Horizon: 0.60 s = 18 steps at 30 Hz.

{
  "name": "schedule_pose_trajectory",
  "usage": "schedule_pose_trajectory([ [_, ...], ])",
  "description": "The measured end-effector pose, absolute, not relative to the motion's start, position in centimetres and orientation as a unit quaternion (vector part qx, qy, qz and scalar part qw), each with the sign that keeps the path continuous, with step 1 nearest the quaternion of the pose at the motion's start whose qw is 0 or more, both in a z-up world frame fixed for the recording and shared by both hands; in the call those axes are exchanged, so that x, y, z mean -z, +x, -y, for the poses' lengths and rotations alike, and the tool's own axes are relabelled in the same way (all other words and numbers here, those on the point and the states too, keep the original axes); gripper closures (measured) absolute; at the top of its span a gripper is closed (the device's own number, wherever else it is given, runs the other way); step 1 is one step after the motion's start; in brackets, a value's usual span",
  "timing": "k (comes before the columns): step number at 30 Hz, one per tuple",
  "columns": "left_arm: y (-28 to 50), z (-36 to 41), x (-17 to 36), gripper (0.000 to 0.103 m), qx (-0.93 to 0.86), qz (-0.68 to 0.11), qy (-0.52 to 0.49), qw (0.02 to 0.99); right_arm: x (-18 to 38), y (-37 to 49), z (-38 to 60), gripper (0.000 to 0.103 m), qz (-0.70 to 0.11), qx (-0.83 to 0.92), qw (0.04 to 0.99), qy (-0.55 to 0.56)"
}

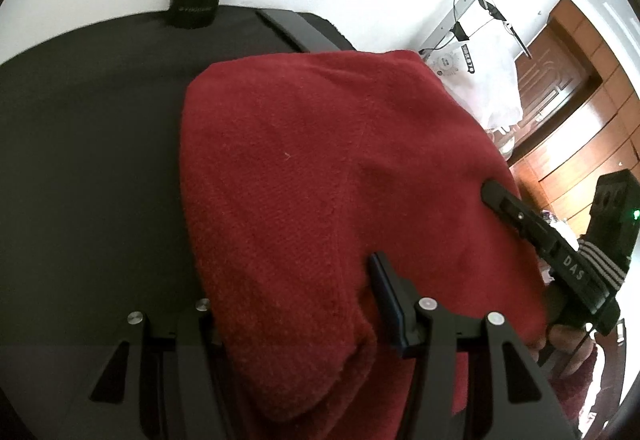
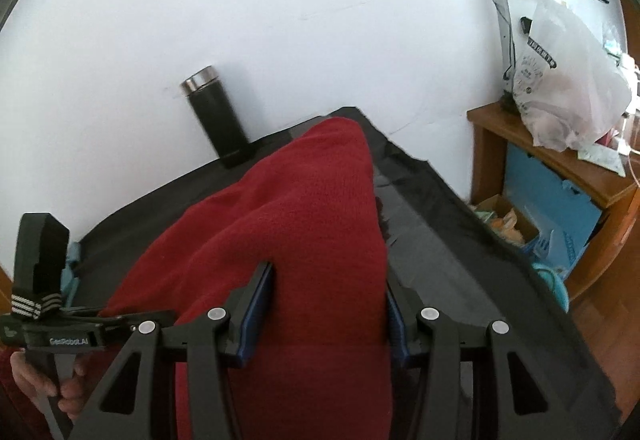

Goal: Fold clothes

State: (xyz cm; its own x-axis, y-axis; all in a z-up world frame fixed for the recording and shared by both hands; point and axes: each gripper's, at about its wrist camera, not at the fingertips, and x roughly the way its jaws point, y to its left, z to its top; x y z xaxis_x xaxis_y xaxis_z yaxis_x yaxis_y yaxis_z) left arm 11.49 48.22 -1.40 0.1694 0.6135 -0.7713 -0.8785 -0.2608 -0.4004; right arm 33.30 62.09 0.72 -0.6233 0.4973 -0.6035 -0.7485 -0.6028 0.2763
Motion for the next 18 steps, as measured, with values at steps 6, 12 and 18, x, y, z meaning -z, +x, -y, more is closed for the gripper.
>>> schedule_pose_trajectory([
  [6,10.9,-49.2,2.2,0.041,-0.633,-0.117,-0.48,0.596,-0.5,31.7,-63.4,0.05,-0.216,-0.855,0.395,-0.259],
  [12,11.0,-50.4,2.7,0.035,-0.646,-0.107,-0.465,0.596,-0.3,30.0,-63.5,0.05,-0.161,-0.845,0.431,-0.273],
  [18,11.1,-50.0,2.6,0.032,-0.653,-0.109,-0.466,0.586,-0.5,29.9,-62.9,0.047,-0.132,-0.841,0.444,-0.281],
])
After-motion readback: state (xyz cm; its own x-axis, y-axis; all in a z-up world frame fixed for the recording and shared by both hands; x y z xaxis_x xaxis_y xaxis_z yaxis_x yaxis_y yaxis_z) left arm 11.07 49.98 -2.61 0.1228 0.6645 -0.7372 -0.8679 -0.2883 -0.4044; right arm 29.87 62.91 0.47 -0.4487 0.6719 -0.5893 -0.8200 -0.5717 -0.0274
